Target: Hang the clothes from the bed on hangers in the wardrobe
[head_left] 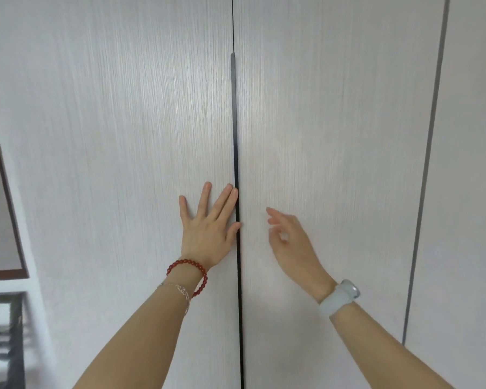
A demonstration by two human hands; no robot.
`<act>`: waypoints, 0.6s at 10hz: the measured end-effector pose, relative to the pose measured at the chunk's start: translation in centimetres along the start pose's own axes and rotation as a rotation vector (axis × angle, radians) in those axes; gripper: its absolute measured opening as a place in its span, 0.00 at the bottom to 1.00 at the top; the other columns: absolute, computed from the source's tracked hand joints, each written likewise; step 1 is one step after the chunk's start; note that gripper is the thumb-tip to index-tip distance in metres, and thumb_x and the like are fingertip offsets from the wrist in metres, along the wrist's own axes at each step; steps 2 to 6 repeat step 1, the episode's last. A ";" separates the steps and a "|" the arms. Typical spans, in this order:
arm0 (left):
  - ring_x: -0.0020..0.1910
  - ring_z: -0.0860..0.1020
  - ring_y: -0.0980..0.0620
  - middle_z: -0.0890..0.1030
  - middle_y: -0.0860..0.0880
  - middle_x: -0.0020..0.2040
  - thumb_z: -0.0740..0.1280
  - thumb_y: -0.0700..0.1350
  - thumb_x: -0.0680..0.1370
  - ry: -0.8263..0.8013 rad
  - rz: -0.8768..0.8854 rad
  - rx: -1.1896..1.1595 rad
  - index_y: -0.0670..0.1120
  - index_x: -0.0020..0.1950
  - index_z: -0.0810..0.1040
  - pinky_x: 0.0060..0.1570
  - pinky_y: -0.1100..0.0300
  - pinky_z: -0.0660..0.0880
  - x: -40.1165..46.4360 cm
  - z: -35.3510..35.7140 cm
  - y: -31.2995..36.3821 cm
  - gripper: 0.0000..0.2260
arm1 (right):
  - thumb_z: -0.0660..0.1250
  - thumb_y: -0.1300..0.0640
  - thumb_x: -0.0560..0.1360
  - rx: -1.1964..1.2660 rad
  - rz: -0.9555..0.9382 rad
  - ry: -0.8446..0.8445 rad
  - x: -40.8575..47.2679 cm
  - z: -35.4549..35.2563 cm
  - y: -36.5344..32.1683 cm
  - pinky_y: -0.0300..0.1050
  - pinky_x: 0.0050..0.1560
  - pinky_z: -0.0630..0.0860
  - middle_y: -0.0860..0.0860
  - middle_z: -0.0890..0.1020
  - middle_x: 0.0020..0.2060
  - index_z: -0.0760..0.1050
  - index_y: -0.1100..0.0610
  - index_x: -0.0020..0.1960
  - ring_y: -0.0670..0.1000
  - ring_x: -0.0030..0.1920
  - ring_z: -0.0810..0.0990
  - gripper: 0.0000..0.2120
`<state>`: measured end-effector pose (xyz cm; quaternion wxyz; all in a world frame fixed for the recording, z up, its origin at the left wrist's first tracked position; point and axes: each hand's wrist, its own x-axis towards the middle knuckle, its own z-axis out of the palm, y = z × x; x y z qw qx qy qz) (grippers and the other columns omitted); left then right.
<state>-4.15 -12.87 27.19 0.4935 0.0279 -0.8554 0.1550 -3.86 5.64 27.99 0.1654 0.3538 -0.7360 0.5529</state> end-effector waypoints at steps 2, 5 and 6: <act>0.73 0.54 0.42 0.63 0.51 0.74 0.50 0.56 0.78 0.003 -0.021 -0.007 0.49 0.75 0.54 0.63 0.29 0.51 0.0 -0.1 0.4 0.26 | 0.64 0.63 0.75 0.456 -0.182 0.062 -1.7 -6.8 -7.3 0.41 0.48 0.76 0.48 0.81 0.42 0.77 0.54 0.53 0.50 0.47 0.78 0.09; 0.73 0.54 0.42 0.63 0.51 0.74 0.50 0.56 0.78 0.003 -0.021 -0.007 0.49 0.75 0.54 0.63 0.29 0.51 0.0 -0.1 0.4 0.26 | 0.64 0.63 0.75 0.456 -0.182 0.062 -1.7 -6.8 -7.3 0.41 0.48 0.76 0.48 0.81 0.42 0.77 0.54 0.53 0.50 0.47 0.78 0.09; 0.73 0.54 0.42 0.63 0.51 0.74 0.50 0.56 0.78 0.003 -0.021 -0.007 0.49 0.75 0.54 0.63 0.29 0.51 0.0 -0.1 0.4 0.26 | 0.64 0.63 0.75 0.456 -0.182 0.062 -1.7 -6.8 -7.3 0.41 0.48 0.76 0.48 0.81 0.42 0.77 0.54 0.53 0.50 0.47 0.78 0.09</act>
